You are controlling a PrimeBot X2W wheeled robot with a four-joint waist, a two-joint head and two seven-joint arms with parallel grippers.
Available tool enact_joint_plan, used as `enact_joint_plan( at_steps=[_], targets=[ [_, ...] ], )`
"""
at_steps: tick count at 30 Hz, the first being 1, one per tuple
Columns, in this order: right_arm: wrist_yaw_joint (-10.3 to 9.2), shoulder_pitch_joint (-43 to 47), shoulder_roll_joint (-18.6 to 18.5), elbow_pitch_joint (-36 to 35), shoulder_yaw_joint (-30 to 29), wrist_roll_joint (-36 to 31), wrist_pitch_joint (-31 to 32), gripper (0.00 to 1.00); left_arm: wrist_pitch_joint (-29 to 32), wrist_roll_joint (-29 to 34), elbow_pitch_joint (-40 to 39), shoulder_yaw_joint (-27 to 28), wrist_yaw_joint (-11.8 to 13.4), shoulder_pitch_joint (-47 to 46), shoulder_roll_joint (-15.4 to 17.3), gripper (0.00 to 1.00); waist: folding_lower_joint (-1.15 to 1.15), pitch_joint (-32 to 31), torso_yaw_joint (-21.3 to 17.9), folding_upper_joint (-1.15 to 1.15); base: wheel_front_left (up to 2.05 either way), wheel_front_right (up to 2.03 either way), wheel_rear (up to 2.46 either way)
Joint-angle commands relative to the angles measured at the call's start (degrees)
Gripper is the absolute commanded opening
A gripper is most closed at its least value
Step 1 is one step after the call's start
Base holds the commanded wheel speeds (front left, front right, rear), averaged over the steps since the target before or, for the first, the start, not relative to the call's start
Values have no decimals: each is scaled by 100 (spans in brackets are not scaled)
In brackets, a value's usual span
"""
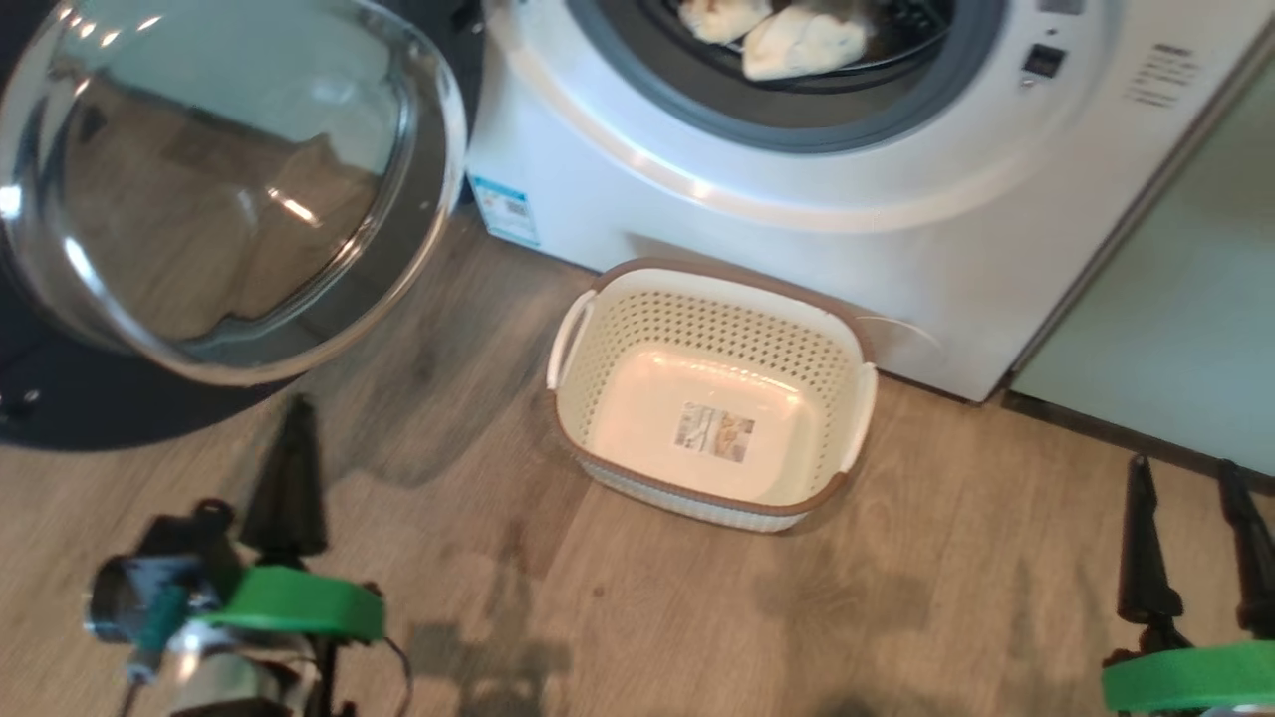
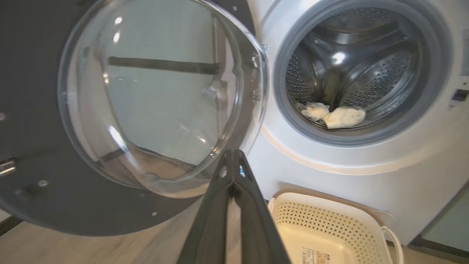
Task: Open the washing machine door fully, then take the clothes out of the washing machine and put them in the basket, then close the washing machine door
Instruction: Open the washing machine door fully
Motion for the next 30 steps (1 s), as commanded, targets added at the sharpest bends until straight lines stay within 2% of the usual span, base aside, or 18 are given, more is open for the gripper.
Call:
enact_joint_plan(
  at_steps=[1, 8, 10, 11, 14, 15, 16, 17, 24, 30],
  targets=[
    [1, -99, -23, -166, 159, 30, -38, 100, -30, -23, -251, 11, -7, -70, 86, 0, 1, -124, -178, 0, 0, 0, 0],
    [1, -64, -23, -158, 316, 92, -38, 100, -30, -69, -256, -569, 28, 52, 85, 0, 1, -358, -745, 0, 0, 0, 0],
    [1, -55, -23, -164, 382, 100, -38, 100, -30, -76, -217, -591, 62, 73, 85, 22, 1, -414, -924, 0, 0, 0, 0],
    [1, -55, -23, -169, 402, 99, -38, 100, -30, -63, -196, -602, 73, 78, 85, 28, 1, -433, -1005, 0, 0, 0, 0],
    [1, -56, -23, -177, 483, 74, -38, 100, -30, -67, -140, -642, 79, 80, 85, 57, 1, -486, -1229, 0, 0, 0, 0],
    [1, -56, -23, -181, 513, 64, -38, 100, -30, -72, -112, -650, 79, 83, 85, 69, 1, -500, -1302, 0, 0, 0, 0],
    [1, -56, -23, -187, 542, 52, -38, 100, -30, -64, -73, -655, 85, 88, 85, 89, 1, -506, -1372, 0, 0, 0, 0],
    [1, -54, -23, -195, 568, 45, -38, 100, -30, -50, -48, -670, 84, 87, 85, 100, 1, -514, -1442, 0, 0, 0, 0],
    [1, -6, -23, -246, 632, 57, -38, 100, -30, 5, 177, -706, 142, 80, 104, 100, 1, -526, -1830, 0, 0, 0, 0],
    [1, -12, -23, -246, 637, 74, -38, 100, -30, 30, 283, -707, 196, 51, 155, 100, 1, -510, -1995, 0, 0, 0, 0]
  ],
)
